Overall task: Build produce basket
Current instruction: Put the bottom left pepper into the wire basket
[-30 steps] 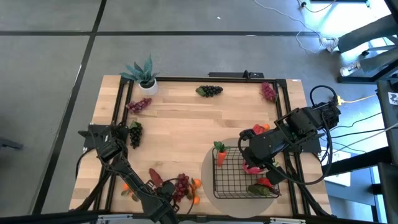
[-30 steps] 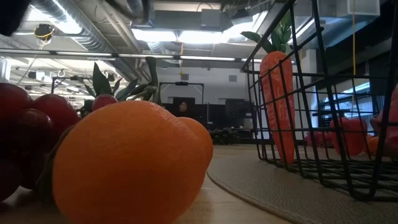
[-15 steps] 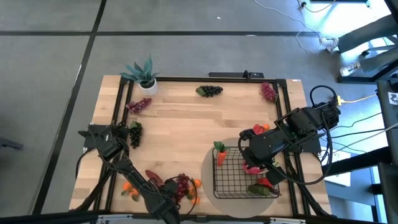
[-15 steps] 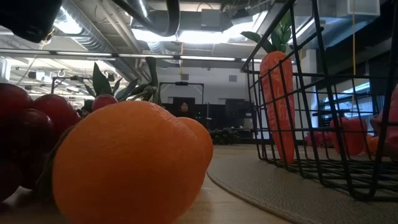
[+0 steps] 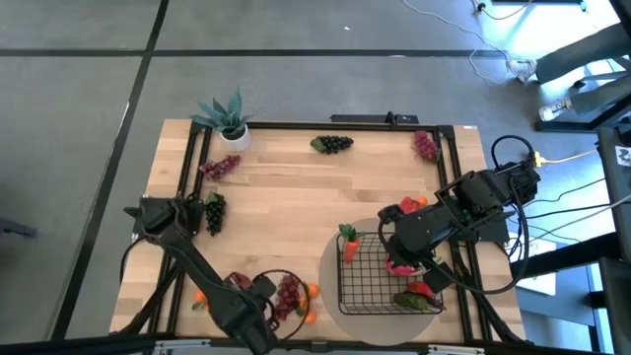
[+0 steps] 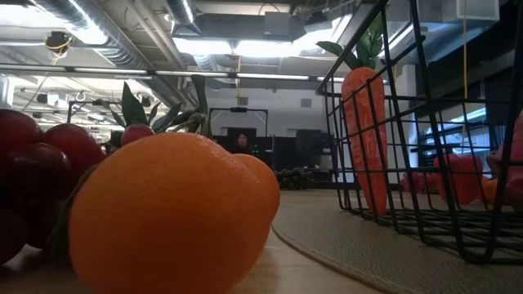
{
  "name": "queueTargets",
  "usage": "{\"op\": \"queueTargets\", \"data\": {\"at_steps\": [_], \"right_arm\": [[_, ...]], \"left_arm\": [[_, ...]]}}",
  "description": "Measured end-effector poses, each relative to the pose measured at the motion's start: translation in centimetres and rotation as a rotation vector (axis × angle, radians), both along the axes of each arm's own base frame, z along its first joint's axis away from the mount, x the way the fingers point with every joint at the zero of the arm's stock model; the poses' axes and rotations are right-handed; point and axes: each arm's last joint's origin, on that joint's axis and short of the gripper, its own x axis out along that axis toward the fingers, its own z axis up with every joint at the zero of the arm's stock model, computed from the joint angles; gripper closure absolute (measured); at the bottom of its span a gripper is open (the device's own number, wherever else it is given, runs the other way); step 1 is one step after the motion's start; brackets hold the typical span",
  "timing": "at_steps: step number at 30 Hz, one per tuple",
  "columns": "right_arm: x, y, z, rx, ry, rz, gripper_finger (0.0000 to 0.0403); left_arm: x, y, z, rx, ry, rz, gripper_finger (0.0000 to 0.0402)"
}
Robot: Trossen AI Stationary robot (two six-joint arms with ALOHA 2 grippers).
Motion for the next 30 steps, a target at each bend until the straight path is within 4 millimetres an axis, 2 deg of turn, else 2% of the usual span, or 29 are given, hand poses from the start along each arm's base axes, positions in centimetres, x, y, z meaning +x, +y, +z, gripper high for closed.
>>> {"op": "queueTargets", "data": {"at_steps": [7, 16, 20, 30], "right_arm": [[-0.1, 0.1, 0.0, -0.021, -0.019, 0.049, 0.0365], [-0.3, 0.0, 0.2, -0.031, -0.036, 0.067, 0.0365], [-0.9, -0.3, 0.7, -0.028, -0.05, 0.06, 0.0365], [-3.2, -1.1, 2.1, -0.097, -0.133, -0.131, 0.0365]], "left_arm": [[-0.8, 1.7, 4.5, -0.012, -0.138, -0.044, 0.0401], [-1.4, 5.2, 9.7, -0.003, -0.312, -0.115, 0.0401], [-1.0, 7.0, 11.7, 0.003, -0.384, -0.228, 0.0401], [1.2, 11.2, 16.4, -0.047, -0.676, -0.508, 0.0401]]}}
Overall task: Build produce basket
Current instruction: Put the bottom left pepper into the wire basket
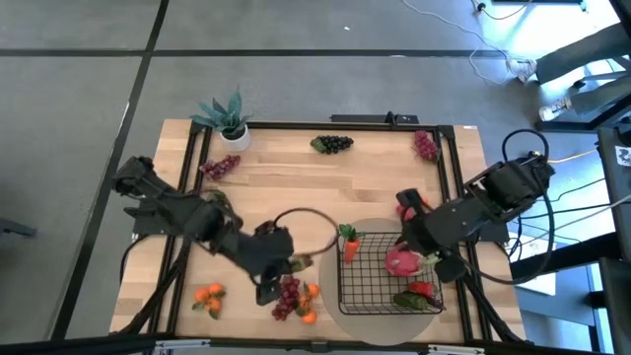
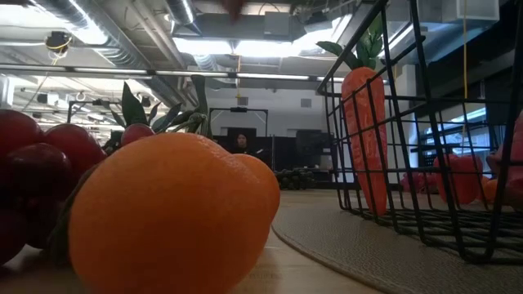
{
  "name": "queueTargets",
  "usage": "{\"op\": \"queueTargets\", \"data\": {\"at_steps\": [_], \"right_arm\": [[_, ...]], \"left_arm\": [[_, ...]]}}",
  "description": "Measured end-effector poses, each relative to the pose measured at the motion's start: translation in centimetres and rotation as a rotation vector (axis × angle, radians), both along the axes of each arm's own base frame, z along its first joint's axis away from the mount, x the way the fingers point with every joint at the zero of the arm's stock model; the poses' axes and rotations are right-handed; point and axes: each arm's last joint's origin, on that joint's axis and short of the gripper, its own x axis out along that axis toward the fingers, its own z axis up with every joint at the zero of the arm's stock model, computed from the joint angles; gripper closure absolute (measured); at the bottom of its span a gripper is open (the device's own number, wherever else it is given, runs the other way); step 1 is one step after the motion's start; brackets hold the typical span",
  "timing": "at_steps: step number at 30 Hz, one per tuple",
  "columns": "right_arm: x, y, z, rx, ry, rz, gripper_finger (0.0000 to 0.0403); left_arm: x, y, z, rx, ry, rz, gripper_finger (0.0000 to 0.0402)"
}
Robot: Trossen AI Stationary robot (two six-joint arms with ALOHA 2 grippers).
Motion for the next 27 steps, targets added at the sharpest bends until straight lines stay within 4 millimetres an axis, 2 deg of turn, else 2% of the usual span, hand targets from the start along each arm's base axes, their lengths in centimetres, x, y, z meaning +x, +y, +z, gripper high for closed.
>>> {"op": "queueTargets", "data": {"at_steps": [5, 9, 15, 22, 27], "right_arm": [[-0.4, 0.0, 0.2, 0.0, -0.02, -0.109, 0.0365], [-0.7, 0.0, 0.0, -0.001, 0.004, -0.164, 0.0365], [-0.7, -0.2, 0.1, -0.017, -0.016, -0.198, 0.0365], [-0.7, -0.2, 0.1, -0.035, -0.024, -0.185, 0.0365], [-0.7, -0.2, 0.1, -0.044, -0.027, -0.169, 0.0365]], "left_arm": [[1.6, 1.4, 1.3, -0.025, -0.14, -0.146, 0.0401], [2.8, 2.6, 1.3, -0.041, -0.168, -0.197, 0.0401], [5.5, 4.5, 0.1, -0.074, -0.181, -0.252, 0.0401], [8.2, 5.2, -1.6, -0.116, -0.195, -0.297, 0.0401], [10.0, 5.3, -4.2, -0.115, -0.122, -0.291, 0.0401]]}}
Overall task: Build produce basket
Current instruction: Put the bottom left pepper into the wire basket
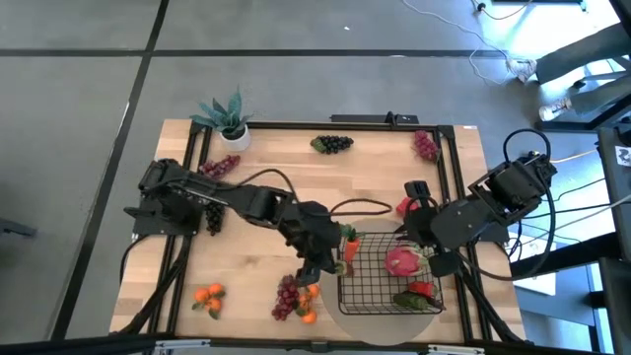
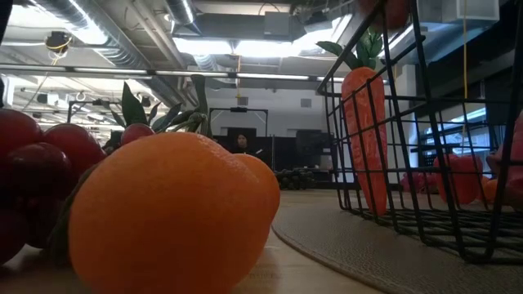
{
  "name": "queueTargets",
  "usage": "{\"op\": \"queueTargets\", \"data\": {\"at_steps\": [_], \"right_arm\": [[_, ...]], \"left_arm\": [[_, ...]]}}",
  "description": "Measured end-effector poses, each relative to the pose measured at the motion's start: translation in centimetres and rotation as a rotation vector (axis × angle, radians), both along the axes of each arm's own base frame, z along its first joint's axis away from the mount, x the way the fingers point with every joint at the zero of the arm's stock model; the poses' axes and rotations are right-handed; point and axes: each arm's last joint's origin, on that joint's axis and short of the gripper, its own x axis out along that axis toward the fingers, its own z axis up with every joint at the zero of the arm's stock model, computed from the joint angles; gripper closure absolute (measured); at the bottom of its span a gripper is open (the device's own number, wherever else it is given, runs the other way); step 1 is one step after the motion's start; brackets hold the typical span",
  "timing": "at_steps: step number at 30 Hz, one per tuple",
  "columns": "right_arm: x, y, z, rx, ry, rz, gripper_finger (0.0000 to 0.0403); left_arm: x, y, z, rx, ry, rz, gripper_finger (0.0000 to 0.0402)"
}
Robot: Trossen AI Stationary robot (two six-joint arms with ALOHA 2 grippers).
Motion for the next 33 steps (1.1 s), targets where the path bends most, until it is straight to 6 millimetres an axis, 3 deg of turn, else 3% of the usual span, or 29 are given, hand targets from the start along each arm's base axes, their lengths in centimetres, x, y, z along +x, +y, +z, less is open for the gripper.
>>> {"op": "queueTargets", "data": {"at_steps": [7, 21, 33], "right_arm": [[0.0, 0.0, 0.0, -0.014, -0.002, 0.021, 0.0365], [0.0, 0.0, 0.0, -0.024, -0.003, 0.035, 0.0365], [0.0, 0.0, 0.0, -0.023, -0.003, 0.035, 0.0365]], "left_arm": [[2.4, -0.3, -2.9, -0.018, 0.025, -0.014, 0.0401], [5.1, 0.5, -7.5, 0.006, 0.115, 0.04, 0.0401], [5.3, 1.9, -7.8, 0.02, 0.131, 0.089, 0.0401]]}}
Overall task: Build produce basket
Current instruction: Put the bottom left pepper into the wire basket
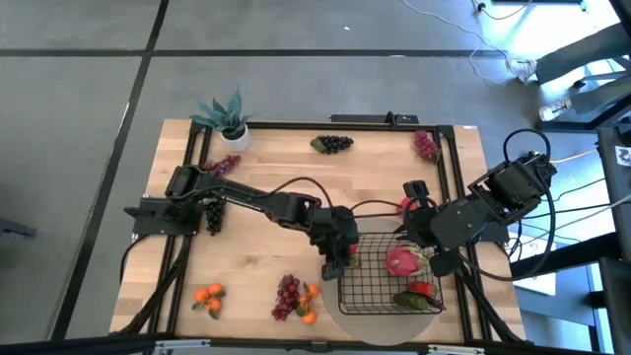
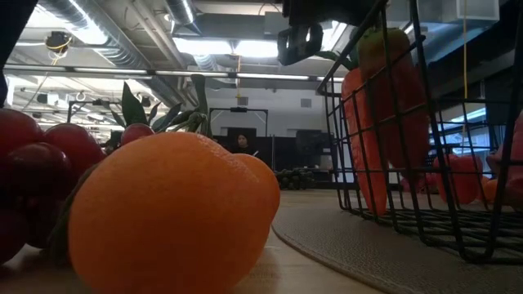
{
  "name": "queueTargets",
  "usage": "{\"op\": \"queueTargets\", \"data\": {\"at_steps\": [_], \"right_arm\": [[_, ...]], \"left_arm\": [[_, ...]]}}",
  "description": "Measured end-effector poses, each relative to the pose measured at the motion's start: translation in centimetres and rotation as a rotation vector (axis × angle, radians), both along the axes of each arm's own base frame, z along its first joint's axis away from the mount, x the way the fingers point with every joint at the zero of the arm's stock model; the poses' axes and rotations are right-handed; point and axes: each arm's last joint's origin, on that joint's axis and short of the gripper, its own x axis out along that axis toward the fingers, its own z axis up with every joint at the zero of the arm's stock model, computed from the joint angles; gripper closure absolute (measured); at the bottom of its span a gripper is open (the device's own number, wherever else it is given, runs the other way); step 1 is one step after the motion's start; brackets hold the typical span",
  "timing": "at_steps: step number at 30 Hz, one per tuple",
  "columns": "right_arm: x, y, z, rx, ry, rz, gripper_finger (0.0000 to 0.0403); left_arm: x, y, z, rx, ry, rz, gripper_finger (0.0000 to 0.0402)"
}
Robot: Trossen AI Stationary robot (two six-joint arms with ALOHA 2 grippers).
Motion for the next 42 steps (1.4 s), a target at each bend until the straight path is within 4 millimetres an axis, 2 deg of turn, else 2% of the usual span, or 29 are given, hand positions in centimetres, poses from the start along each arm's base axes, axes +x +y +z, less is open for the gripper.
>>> {"op": "queueTargets", "data": {"at_steps": [26, 42], "right_arm": [[0.0, 0.0, 0.0, 0.0, 0.0, -0.001, 0.0365], [0.0, 0.0, 0.0, 0.0, 0.001, -0.001, 0.0365]], "left_arm": [[0.1, 1.2, 0.0, -0.124, 0.075, 0.081, 0.04], [0.2, 1.5, 0.0, -0.101, 0.07, 0.136, 0.0351]]}}
